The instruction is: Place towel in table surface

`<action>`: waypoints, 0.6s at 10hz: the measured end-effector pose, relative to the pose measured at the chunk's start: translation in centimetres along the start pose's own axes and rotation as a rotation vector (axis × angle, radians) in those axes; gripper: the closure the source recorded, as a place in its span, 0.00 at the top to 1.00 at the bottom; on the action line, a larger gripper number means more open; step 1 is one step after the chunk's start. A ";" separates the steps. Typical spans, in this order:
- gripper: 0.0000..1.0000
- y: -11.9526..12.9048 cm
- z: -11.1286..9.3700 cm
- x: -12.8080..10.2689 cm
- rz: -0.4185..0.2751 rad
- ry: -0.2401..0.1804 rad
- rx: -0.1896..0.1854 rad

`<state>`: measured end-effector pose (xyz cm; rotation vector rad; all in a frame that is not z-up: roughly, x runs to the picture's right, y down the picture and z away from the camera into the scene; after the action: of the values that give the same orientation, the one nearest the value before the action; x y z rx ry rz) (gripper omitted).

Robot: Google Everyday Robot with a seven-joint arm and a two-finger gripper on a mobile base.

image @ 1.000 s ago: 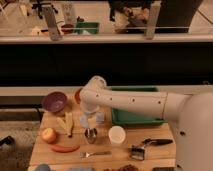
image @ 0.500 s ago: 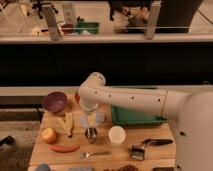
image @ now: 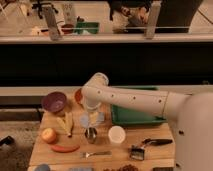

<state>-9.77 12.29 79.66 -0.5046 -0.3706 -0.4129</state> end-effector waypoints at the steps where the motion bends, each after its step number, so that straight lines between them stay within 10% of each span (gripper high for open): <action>1: 0.80 -0.2 0.3 0.2 -0.006 0.002 -0.007; 6: 0.80 0.1 2.3 1.0 -0.012 0.001 -0.043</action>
<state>-9.42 13.28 81.96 -0.5440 -0.3643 -0.4337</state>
